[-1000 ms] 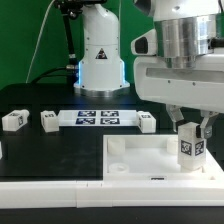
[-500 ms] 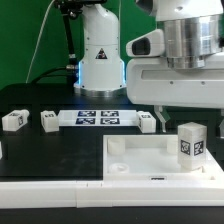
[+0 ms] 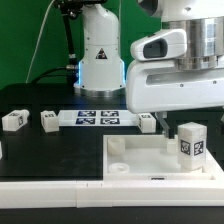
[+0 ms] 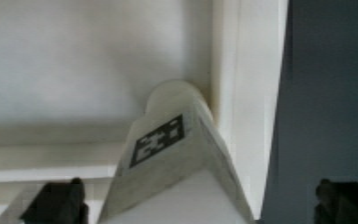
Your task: Assemble one leg
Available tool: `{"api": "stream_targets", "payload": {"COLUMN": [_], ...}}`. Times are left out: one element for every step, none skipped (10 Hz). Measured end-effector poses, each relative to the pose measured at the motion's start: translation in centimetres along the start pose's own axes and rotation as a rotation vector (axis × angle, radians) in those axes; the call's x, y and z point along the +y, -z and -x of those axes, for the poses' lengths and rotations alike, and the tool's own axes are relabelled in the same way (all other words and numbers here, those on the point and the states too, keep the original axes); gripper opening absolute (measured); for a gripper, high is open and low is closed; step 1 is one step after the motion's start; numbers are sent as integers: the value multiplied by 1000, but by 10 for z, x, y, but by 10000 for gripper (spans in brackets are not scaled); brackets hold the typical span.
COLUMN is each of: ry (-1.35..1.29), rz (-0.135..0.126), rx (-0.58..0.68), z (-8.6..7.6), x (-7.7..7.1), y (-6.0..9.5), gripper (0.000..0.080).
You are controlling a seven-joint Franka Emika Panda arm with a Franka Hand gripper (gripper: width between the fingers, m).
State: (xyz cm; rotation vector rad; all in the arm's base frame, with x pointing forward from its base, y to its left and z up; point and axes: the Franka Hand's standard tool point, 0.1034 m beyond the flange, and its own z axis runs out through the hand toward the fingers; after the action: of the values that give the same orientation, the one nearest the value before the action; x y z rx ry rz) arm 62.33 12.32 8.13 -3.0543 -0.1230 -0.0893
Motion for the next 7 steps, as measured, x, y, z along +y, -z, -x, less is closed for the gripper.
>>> {"api": "stream_targets", "payload": {"ry": [107, 191, 252, 295, 285, 285, 285], "rz": [5, 7, 7, 7, 7, 7, 8], "rx": [0, 0, -1, -1, -1, -1, 0], "z": [0, 0, 0, 0, 0, 0, 0], "x": [0, 1, 1, 2, 2, 2, 2], "y": [0, 0, 0, 0, 0, 0, 0], "gripper": [649, 649, 649, 649, 535, 387, 387]}}
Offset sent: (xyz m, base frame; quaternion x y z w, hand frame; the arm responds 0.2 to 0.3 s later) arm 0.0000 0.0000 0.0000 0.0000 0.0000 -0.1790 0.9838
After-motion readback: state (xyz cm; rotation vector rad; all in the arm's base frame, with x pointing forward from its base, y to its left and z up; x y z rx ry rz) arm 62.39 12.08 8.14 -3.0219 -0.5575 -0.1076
